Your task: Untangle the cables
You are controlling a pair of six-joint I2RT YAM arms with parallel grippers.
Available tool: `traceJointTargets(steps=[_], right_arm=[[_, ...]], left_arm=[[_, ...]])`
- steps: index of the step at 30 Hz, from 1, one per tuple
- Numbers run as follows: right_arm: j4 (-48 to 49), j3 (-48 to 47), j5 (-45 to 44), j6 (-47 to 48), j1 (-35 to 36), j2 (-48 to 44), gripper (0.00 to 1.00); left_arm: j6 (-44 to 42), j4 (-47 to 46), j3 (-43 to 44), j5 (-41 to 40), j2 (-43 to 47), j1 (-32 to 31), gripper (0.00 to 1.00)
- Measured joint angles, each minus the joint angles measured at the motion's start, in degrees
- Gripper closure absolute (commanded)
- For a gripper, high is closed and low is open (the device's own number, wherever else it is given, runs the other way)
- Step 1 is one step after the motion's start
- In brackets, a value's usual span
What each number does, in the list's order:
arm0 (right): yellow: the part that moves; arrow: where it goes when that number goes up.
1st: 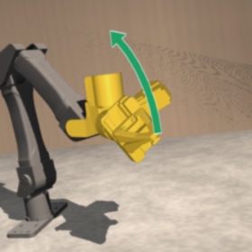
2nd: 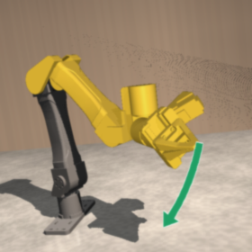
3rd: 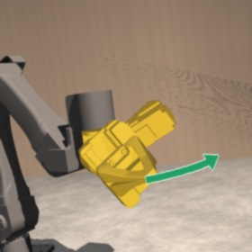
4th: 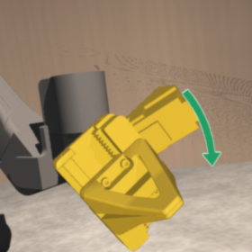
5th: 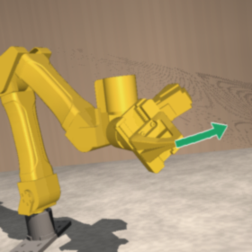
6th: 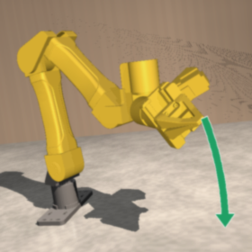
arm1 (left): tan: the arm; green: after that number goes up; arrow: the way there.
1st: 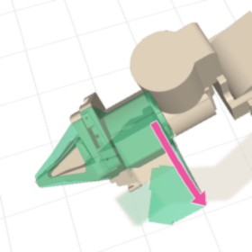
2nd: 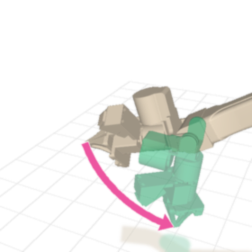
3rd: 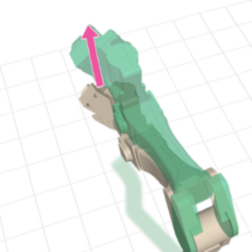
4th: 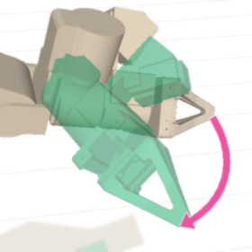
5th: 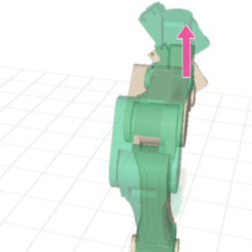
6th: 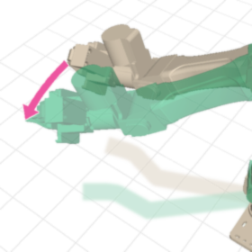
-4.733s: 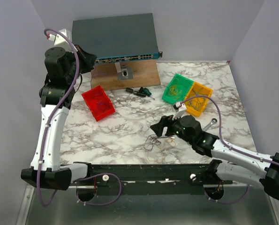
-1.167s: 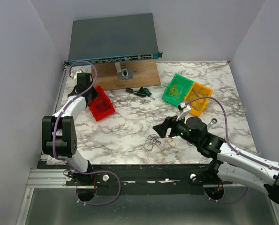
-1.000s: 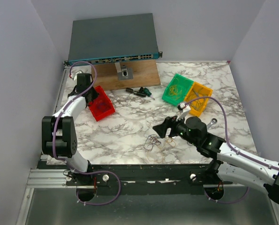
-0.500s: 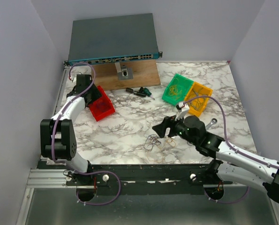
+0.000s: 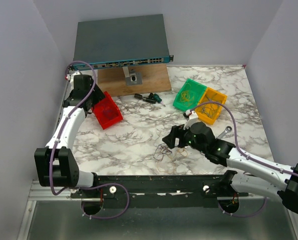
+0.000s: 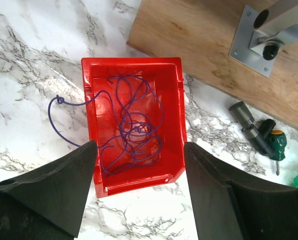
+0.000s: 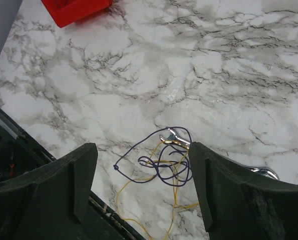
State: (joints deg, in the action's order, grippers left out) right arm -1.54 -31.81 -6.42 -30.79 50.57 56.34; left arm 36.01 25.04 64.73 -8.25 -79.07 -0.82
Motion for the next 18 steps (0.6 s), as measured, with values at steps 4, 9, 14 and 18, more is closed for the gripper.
traceJointTargets(steps=[4,9,14,18], right_arm=[[-0.6,0.0,0.5,-0.3,0.0,-1.1,0.18],[-1.4,0.0,0.7,-0.3,0.0,-3.4,0.18],[-1.4,0.0,0.9,-0.3,0.0,-4.1,0.18],[-1.6,0.0,1.2,-0.2,0.0,-4.1,0.18]], left_arm=[[-0.2,0.6,0.3,-1.2,-1.5,0.0,0.3],[1.0,2.0,-0.2,-4.3,-3.3,1.6,0.31],[3.9,-1.2,-6.5,-3.5,2.1,6.4,0.37],[6.5,-4.9,-10.8,-0.8,4.7,10.6,0.39]])
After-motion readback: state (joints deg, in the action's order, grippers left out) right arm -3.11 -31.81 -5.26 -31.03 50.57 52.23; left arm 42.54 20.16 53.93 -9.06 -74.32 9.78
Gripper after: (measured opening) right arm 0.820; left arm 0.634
